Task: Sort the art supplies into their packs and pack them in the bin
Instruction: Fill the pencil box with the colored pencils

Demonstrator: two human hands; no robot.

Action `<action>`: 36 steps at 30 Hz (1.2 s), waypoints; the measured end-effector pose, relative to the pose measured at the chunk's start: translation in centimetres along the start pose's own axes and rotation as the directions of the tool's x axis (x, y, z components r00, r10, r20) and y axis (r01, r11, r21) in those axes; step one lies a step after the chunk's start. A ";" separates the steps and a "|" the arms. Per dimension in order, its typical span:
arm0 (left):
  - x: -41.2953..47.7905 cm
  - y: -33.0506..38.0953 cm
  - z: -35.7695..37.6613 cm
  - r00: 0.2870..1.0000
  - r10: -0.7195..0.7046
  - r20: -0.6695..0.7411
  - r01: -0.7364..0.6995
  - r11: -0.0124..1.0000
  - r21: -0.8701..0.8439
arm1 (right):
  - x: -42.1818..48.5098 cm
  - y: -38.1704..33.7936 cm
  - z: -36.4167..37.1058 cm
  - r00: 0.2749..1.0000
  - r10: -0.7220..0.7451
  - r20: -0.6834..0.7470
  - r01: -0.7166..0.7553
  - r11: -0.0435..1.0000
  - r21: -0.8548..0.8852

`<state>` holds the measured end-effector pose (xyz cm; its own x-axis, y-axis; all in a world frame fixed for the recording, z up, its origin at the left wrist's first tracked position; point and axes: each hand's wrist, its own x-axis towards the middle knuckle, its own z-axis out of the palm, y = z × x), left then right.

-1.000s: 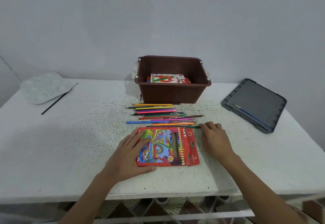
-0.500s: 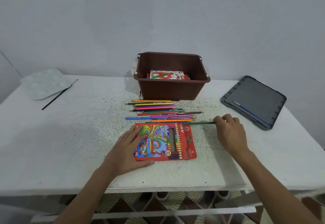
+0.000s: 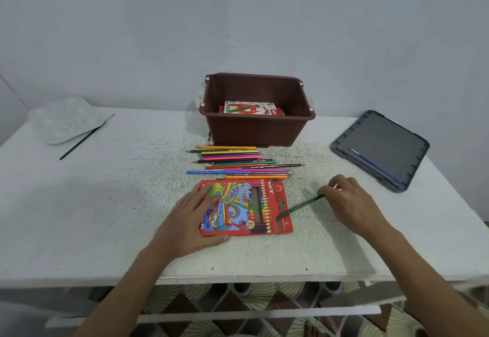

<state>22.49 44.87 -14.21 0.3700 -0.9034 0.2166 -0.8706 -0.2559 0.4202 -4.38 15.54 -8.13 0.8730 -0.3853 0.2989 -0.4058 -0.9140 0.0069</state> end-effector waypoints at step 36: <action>0.2 -0.2 0.0 1.000 0.009 0.020 -0.010 0.999 0.043 | 0.4 -6.1 1.0 0.968 0.042 0.248 -0.195 0.749 0.634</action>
<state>22.67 44.75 -14.28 0.3556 -0.9125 0.2022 -0.8872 -0.2615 0.3801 -1.26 20.78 -9.03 0.8951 -0.4428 0.0531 -0.3024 -0.6901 -0.6576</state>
